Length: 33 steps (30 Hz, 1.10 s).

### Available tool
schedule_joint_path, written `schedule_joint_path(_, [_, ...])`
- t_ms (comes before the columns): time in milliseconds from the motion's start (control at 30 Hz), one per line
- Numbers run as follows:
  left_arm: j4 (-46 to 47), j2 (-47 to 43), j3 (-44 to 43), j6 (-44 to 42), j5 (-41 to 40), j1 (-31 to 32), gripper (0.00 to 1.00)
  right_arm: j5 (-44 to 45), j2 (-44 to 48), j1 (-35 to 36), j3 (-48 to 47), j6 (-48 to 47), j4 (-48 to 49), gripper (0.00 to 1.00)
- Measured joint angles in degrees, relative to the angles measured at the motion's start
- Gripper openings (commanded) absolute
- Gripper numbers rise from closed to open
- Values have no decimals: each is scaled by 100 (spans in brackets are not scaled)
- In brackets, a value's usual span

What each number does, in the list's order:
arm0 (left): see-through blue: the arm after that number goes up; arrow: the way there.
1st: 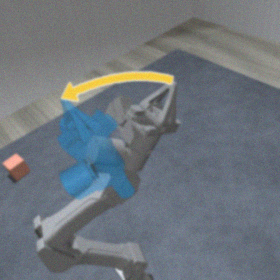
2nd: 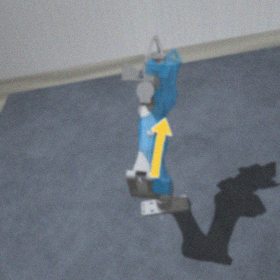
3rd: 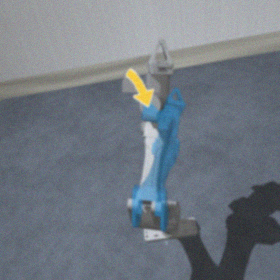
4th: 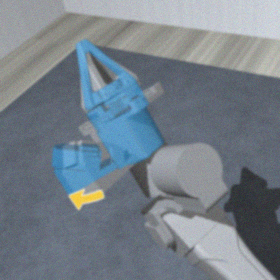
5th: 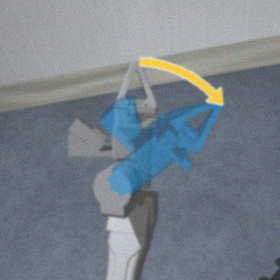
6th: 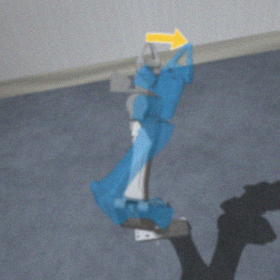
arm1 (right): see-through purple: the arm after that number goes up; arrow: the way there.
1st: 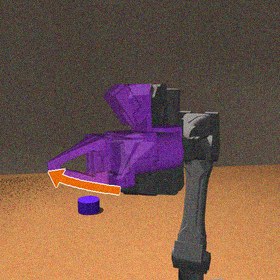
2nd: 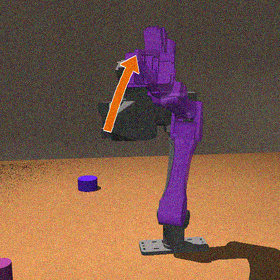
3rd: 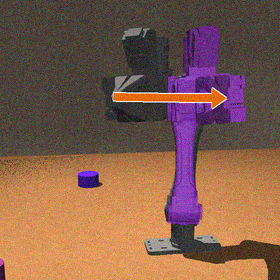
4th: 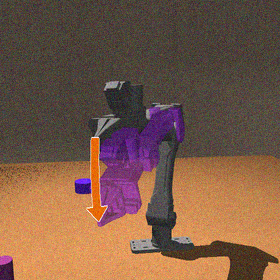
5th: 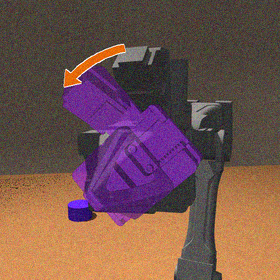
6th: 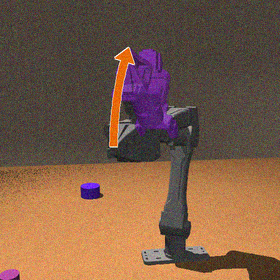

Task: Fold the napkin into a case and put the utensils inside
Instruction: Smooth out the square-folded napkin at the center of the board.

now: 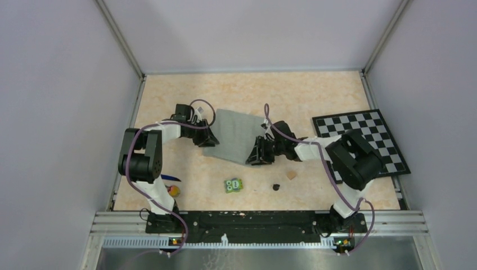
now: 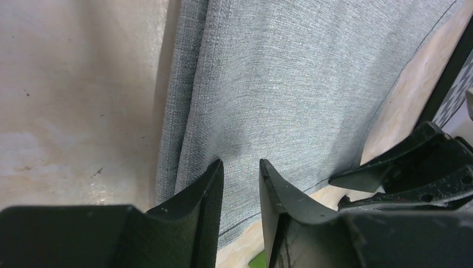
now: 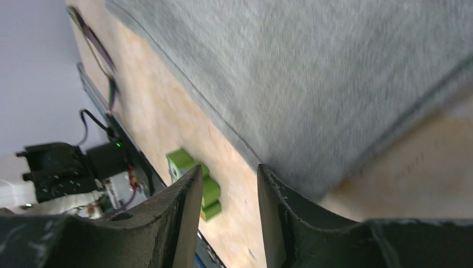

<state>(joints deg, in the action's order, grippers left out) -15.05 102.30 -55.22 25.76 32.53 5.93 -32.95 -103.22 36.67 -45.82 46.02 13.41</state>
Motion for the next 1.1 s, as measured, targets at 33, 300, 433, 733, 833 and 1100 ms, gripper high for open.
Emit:
schedule_joint_path(33, [0, -2, 0, 2, 4, 0, 40, 146, 212, 33, 92, -66, -201, 44])
schedule_joint_path(300, [-133, -214, -7, -92, 96, 66, 57, 315, 367, 146, -866, -599, -1300, 45])
schedule_joint_path(433, [-232, -363, -7, -153, 151, 85, 53, 267, -162, 146, -1456, -581, -951, 45])
schedule_joint_path(733, [31, -448, 422, -9, 57, 37, 58, 267, -251, 120, -457, -251, -192, 45])
schedule_joint_path(833, [184, -557, 562, 72, 37, 35, 62, 413, 55, 107, -173, -328, -286, 45])
schedule_joint_path(1100, [-138, -990, 608, -94, 103, 229, 71, 531, 393, -297, -476, -789, -1152, 57])
